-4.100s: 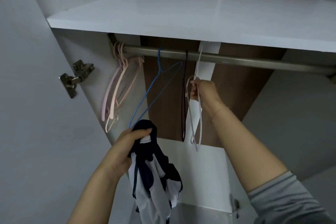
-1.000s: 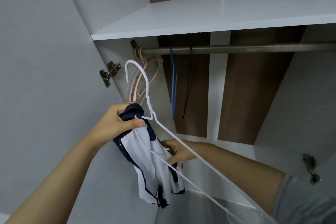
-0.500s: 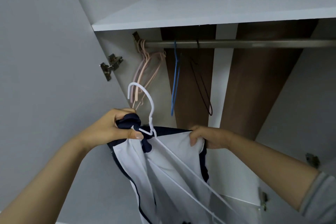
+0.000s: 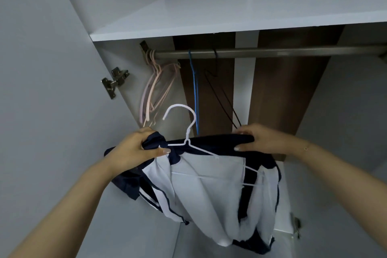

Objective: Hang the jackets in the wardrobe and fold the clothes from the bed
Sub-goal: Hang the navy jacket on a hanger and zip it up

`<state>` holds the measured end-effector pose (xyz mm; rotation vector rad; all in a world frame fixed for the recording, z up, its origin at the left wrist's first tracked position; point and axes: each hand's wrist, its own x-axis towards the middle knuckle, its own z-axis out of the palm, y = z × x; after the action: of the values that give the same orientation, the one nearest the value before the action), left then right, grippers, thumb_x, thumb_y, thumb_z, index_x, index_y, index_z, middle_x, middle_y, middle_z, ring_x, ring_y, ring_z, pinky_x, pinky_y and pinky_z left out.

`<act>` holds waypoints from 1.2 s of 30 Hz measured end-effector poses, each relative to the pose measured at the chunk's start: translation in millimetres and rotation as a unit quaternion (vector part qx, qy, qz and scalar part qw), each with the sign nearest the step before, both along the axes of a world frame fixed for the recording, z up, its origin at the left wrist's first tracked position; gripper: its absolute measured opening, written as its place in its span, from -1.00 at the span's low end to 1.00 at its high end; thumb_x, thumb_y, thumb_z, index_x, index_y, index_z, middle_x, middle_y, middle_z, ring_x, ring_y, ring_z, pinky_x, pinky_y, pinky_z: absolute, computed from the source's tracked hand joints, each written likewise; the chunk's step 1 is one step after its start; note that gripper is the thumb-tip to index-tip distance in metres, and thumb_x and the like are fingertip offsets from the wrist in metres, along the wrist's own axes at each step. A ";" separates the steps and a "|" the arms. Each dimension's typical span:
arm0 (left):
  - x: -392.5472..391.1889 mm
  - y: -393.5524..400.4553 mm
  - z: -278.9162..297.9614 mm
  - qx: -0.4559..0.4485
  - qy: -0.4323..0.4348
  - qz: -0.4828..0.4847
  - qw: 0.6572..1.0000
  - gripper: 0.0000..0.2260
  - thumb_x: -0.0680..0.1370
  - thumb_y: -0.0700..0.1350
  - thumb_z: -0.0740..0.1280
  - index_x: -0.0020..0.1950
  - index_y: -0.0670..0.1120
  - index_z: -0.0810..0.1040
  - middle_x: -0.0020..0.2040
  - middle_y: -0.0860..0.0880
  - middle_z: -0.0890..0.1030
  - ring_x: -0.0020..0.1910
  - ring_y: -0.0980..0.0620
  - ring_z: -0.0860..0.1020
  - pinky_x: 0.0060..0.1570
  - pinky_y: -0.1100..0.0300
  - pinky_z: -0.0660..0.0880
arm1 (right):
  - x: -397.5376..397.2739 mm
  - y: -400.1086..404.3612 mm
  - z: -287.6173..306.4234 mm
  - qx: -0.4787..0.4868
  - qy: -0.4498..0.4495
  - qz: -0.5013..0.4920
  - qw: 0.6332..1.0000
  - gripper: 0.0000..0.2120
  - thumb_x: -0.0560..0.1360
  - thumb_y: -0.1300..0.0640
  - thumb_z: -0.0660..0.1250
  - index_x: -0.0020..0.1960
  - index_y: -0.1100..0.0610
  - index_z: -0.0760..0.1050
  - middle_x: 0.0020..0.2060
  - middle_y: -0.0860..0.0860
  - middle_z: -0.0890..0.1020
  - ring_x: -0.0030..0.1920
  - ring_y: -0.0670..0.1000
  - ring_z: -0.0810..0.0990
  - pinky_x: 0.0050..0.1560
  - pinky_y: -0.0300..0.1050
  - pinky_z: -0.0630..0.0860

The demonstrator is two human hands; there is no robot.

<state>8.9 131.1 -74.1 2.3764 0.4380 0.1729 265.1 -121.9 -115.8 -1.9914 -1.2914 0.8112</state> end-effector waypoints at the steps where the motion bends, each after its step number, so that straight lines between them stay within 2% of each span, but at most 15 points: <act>1: 2.8 -1.4 -2.2 0.009 -0.003 0.004 1.000 -0.77 0.37 0.19 0.45 -0.04 0.14 0.62 -0.12 0.18 0.59 -0.13 0.19 0.58 -0.04 0.14 0.52 | 6.2 -5.6 5.2 -0.008 -0.083 -0.009 0.996 -0.78 0.53 -0.02 0.39 -0.17 0.13 0.56 -0.34 -0.11 0.56 -0.38 -0.26 0.52 -0.32 -0.37 0.39; 3: 8.7 -2.8 -5.1 0.023 -0.017 0.029 0.999 -0.69 0.41 0.18 0.44 0.11 0.16 0.59 -0.04 0.16 0.65 -0.05 0.18 0.61 0.06 0.07 0.55 | 18.8 -20.1 9.1 0.004 -0.171 -0.058 0.984 -0.55 0.56 -0.09 0.28 -0.38 0.18 0.43 -0.47 -0.01 0.46 -0.47 -0.16 0.43 -0.40 -0.28 0.32; 6: 18.9 -5.4 -6.1 0.106 -0.041 0.085 0.990 -0.72 0.47 0.18 0.42 0.16 0.20 0.54 -0.11 0.19 0.67 -0.13 0.15 0.61 -0.09 0.03 0.57 | 27.3 -42.4 8.5 0.104 -0.143 -0.128 0.976 -0.47 0.53 -0.16 0.18 -0.30 0.30 0.48 -0.36 0.10 0.55 -0.31 -0.07 0.49 -0.20 -0.20 0.43; 8: 27.6 -11.1 -3.0 0.182 -0.059 0.100 0.976 -0.87 0.50 0.18 0.38 -0.01 0.20 0.57 -0.32 0.17 0.59 -0.32 0.18 0.54 -0.36 0.14 0.46 | 28.7 -51.8 10.8 0.165 -0.092 -0.186 0.964 -0.50 0.53 -0.17 0.18 -0.30 0.25 0.48 -0.37 0.02 0.58 -0.33 -0.11 0.49 -0.23 -0.16 0.44; 10: 37.2 -18.0 0.6 0.231 -0.063 0.111 0.965 -0.73 0.52 0.17 0.36 -0.33 0.13 0.44 -0.47 0.11 0.48 -0.45 0.19 0.45 -0.49 0.22 0.26 | 31.6 -59.0 17.1 0.191 -0.117 -0.217 0.950 -0.60 0.56 -0.13 0.17 -0.30 0.11 0.48 -0.38 -0.02 0.59 -0.34 -0.14 0.50 -0.24 -0.13 0.43; 14: 53.1 -30.1 8.2 0.293 -0.053 0.139 0.944 -0.63 0.56 0.06 0.35 -0.40 0.03 0.35 -0.47 0.08 0.41 -0.50 0.13 0.37 -0.51 0.24 0.18 | 29.9 -62.2 35.6 0.159 -0.217 -0.254 0.929 -0.63 0.62 -0.03 0.19 -0.33 0.05 0.39 -0.43 -0.02 0.52 -0.39 -0.09 0.47 -0.30 -0.14 0.34; 16: 60.6 -37.0 11.2 0.259 -0.082 0.144 0.952 -0.59 0.56 0.01 0.37 -0.43 0.01 0.31 -0.49 0.06 0.40 -0.51 0.10 0.38 -0.52 0.24 0.18 | 18.1 -50.9 44.8 0.164 -0.155 -0.279 0.933 -0.56 0.63 -0.02 0.19 -0.31 0.23 0.41 -0.42 0.02 0.52 -0.38 -0.06 0.46 -0.25 -0.12 0.35; 18: 68.6 -46.2 14.7 0.188 -0.116 0.140 0.965 -0.56 0.55 0.01 0.39 -0.46 0.00 0.29 -0.52 0.07 0.40 -0.53 0.13 0.37 -0.52 0.23 0.17 | 3.4 -41.7 58.0 0.150 0.017 -0.232 0.961 -0.53 0.61 -0.08 0.20 -0.11 0.36 0.51 -0.29 0.07 0.62 -0.26 -0.02 0.58 -0.14 -0.10 0.46; 19: 72.3 -51.0 16.8 0.147 -0.133 0.136 0.971 -0.54 0.53 0.03 0.41 -0.48 0.01 0.27 -0.55 0.09 0.39 -0.55 0.16 0.35 -0.52 0.22 0.17 | -3.9 -39.0 63.4 0.122 0.096 -0.163 0.974 -0.57 0.60 -0.07 0.22 0.01 0.32 0.57 -0.17 0.02 0.68 -0.13 -0.04 0.65 -0.05 -0.12 0.52; 21: 77.8 -58.7 21.4 0.072 -0.164 0.118 0.977 -0.53 0.50 0.05 0.44 -0.49 0.01 0.27 -0.57 0.09 0.42 -0.57 0.16 0.35 -0.53 0.19 0.20 | -11.4 -39.2 71.9 0.082 0.112 -0.019 0.990 -0.76 0.61 0.06 0.28 0.18 0.15 0.60 0.12 -0.08 0.66 0.18 -0.10 0.61 0.18 -0.21 0.51; 23: 79.3 -63.3 25.4 0.055 -0.191 0.093 0.976 -0.59 0.50 0.00 0.46 -0.45 -0.05 0.37 -0.51 0.08 0.48 -0.52 0.16 0.42 -0.50 0.14 0.31 | -7.7 -43.1 78.4 0.145 -0.038 -0.039 0.988 -0.80 0.55 0.28 0.34 0.14 0.14 0.62 0.15 -0.05 0.63 0.20 -0.08 0.58 0.22 -0.20 0.51; 26: 79.2 -66.2 29.0 0.061 -0.215 0.076 0.972 -0.68 0.49 -0.07 0.47 -0.41 -0.04 0.45 -0.45 0.02 0.52 -0.45 0.12 0.46 -0.41 0.07 0.41 | 7.2 -59.1 84.8 0.261 -0.284 -0.193 0.902 -0.77 0.47 0.29 0.42 0.06 0.08 0.52 0.06 -0.05 0.50 0.11 -0.03 0.52 0.10 -0.32 0.42; 30: 85.7 -69.5 37.2 -0.057 -0.230 0.058 0.970 -0.65 0.46 -0.01 0.50 -0.31 -0.25 0.52 -0.45 -0.13 0.51 -0.44 0.10 0.41 -0.34 0.13 0.31 | 4.4 -72.2 80.1 0.169 -0.273 -0.133 0.938 -0.59 0.54 -0.13 0.30 0.32 0.02 0.46 0.13 -0.22 0.51 0.16 -0.27 0.48 0.17 -0.37 0.40; 33: 93.1 -78.9 51.1 -0.100 -0.230 0.036 0.967 -0.65 0.39 0.14 0.45 -0.41 -0.06 0.46 -0.47 -0.07 0.46 -0.41 0.04 0.39 -0.31 0.11 0.27 | -7.3 -64.4 76.6 0.216 -0.368 -0.165 0.889 -0.70 0.60 -0.14 0.17 0.06 0.07 0.50 -0.18 -0.25 0.52 -0.16 -0.25 0.50 -0.18 -0.30 0.39; 36: 100.2 -87.7 63.4 0.000 -0.247 0.010 0.969 -0.77 0.47 0.11 0.42 -0.31 0.04 0.52 -0.38 -0.02 0.57 -0.36 0.08 0.50 -0.34 0.11 0.35 | -14.7 -60.0 87.2 0.211 -0.470 -0.226 0.827 -0.56 0.60 -0.19 0.06 -0.19 0.15 0.38 -0.37 -0.05 0.50 -0.35 0.08 0.53 -0.40 -0.04 0.34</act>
<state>109.0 43.5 -10.8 2.2244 0.2213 0.7522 250.4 -182.0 -28.6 -2.2069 -1.2093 -0.7435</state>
